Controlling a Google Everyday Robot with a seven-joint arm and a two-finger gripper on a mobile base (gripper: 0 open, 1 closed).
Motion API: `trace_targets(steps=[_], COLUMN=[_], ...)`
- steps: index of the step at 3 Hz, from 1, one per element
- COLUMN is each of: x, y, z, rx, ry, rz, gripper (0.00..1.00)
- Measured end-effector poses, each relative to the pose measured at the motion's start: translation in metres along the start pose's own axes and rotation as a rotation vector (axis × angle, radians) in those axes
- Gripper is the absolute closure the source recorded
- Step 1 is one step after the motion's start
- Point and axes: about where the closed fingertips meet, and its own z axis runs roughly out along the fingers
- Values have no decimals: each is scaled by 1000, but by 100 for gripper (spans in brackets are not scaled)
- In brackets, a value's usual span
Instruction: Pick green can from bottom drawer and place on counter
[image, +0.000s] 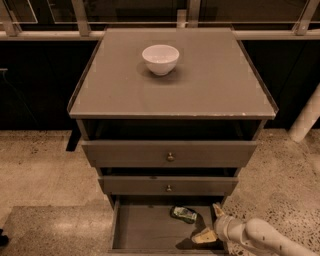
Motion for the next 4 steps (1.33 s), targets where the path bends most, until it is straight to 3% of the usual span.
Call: trace_targets(steps=[1,2,4], x=[20,46,53], y=[-1,-14,-20], z=[27,78,83], rx=[13,14,36], ry=[28,39,41], rz=[10,47,63], gripper=[0,0,0])
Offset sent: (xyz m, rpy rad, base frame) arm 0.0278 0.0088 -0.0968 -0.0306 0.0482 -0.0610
